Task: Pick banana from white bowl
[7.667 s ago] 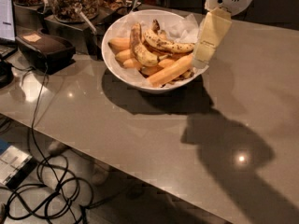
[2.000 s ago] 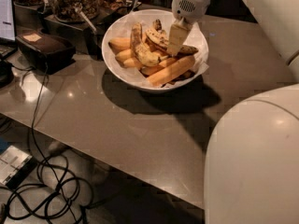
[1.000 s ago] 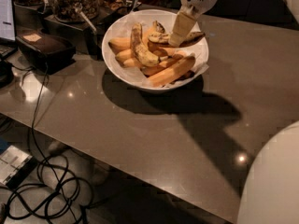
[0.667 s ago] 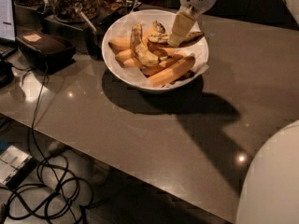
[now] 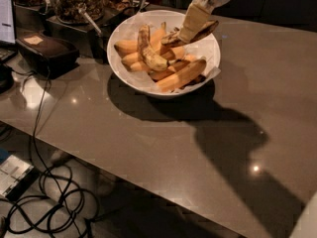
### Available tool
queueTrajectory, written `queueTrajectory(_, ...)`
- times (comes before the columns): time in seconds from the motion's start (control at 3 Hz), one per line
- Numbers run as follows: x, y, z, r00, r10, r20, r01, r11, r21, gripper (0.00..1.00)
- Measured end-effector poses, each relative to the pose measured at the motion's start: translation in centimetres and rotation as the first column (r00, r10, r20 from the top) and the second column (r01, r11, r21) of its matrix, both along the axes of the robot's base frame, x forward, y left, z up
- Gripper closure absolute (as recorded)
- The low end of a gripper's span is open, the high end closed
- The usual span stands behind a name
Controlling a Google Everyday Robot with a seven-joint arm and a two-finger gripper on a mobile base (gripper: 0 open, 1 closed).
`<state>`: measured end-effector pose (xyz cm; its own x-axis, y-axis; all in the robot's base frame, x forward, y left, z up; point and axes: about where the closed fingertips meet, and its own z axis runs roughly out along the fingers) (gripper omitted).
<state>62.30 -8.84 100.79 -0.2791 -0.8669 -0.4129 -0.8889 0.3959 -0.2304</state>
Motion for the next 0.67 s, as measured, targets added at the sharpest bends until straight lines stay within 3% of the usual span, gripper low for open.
queueTrajectory(0.33, -1.16, -0.03, 1.24, 0.9996, 0.004, 0.026, -0.005, 0.999, 0.043, 1.00)
queueTrajectory(0.67, -1.16, -0.02, 1.25, 0.9996, 0.005, 0.026, -0.006, 0.999, 0.044, 1.00)
